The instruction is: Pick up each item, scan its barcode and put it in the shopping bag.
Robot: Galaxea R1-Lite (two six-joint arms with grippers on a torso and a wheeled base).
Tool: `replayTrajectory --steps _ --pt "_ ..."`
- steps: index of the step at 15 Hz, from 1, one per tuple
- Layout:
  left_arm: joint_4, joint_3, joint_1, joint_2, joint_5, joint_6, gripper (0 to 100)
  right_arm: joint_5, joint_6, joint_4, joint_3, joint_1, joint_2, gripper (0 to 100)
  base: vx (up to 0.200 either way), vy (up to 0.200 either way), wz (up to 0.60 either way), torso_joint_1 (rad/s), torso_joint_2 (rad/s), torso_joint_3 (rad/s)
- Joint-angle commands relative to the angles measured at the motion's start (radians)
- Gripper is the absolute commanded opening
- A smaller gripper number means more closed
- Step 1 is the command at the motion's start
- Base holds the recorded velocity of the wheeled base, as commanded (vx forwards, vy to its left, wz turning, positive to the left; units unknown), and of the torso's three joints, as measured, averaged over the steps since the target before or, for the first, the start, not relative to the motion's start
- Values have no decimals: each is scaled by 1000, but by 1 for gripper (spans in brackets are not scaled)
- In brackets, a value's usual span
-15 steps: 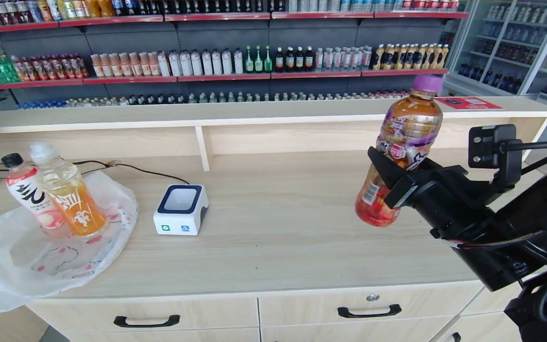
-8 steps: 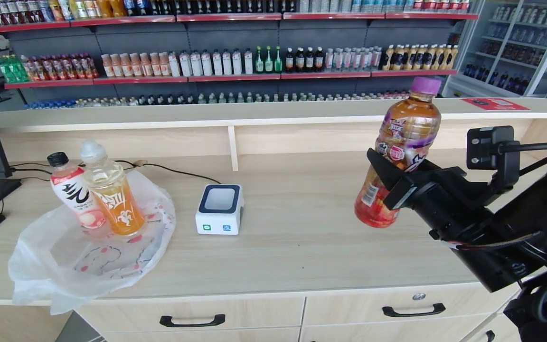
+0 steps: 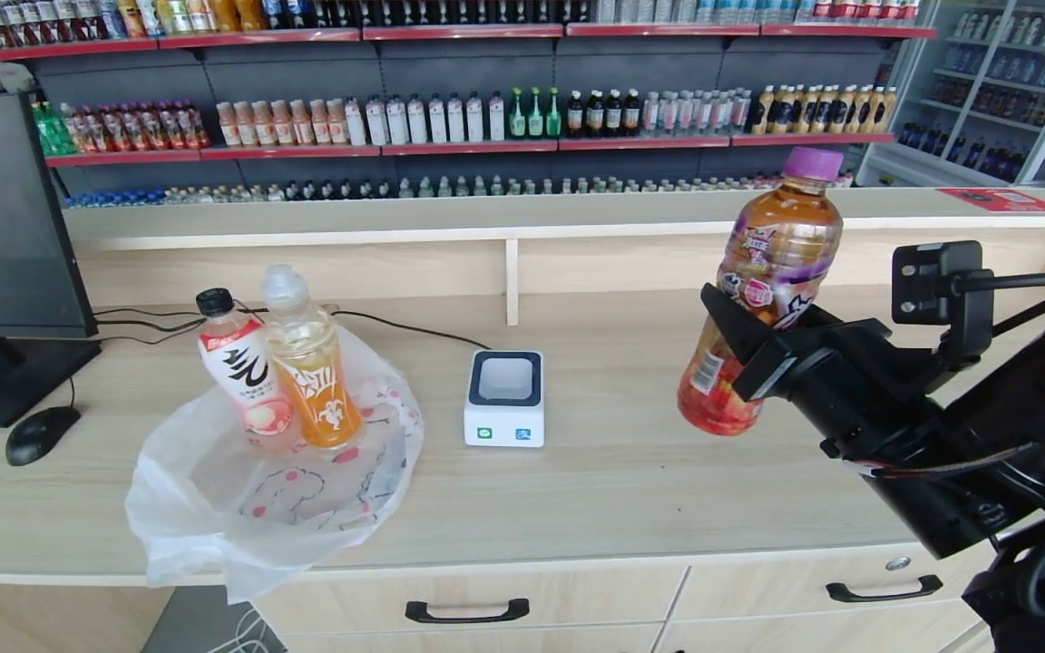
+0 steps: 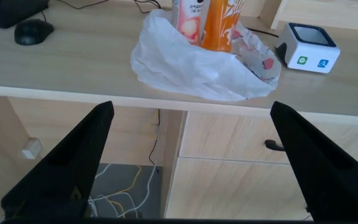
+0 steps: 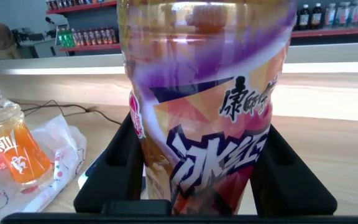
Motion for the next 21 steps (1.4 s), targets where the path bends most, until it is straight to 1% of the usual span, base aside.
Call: replayTrajectory --steps 1,5,14,17,18,19,20,21 --pt "-1 0 0 2 0 0 100 0 0 -1 -4 1 1 0 0 200 0 2 2 2" --pt "-1 0 0 2 0 0 100 0 1 -1 -6 1 1 0 0 200 0 1 1 2" --pt "-2 0 0 2 0 0 100 2 -13 -1 -13 4 -7 0 0 0 0 0 0 0" --pt "-2 0 0 2 0 0 100 5 -59 -1 -13 -2 6 0 0 0 0 0 0 0" --pt "-2 0 0 2 0 0 100 23 -134 -1 -18 -12 12 0 0 0 0 0 0 0" --pt "-2 0 0 2 0 0 100 51 -168 -1 -32 -13 18 0 0 0 0 0 0 0" --pt "-2 0 0 2 0 0 100 85 -231 -1 -82 -15 47 0 0 0 0 0 0 0" --pt "-2 0 0 2 0 0 100 88 -263 -1 -113 -13 69 0 0 0 0 0 0 0"
